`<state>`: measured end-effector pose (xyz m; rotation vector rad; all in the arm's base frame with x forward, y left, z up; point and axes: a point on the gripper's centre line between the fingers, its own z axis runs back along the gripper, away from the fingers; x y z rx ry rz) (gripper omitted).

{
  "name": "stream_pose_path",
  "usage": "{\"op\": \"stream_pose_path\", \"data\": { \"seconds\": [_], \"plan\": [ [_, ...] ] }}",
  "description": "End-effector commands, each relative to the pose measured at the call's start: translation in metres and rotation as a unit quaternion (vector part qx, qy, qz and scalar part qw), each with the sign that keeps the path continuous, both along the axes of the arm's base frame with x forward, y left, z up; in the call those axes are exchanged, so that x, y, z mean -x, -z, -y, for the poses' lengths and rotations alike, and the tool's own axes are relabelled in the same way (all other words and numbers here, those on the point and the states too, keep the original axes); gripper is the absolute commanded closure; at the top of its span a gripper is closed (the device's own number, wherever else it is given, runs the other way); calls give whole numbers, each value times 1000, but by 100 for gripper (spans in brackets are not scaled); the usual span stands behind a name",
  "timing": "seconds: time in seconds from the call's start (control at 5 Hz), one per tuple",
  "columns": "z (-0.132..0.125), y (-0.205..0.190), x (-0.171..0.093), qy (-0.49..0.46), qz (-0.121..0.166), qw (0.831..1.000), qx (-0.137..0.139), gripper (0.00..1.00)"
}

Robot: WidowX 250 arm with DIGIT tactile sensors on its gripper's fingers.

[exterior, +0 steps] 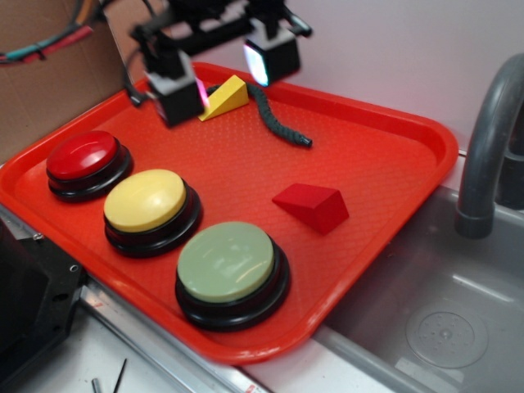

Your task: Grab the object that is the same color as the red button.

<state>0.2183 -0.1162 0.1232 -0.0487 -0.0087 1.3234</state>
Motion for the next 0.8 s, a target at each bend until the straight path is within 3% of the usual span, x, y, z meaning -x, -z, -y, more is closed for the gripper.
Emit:
{"op": "stream_pose_path", "data": {
  "seconds": [0.0, 0.2, 0.6],
  "plan": [
    [27, 37, -27, -36, 16, 999, 0, 0],
    [34, 51, -34, -42, 23, 999, -15, 0],
    [38, 85, -47, -50, 0, 998, -34, 0]
  ]
}}
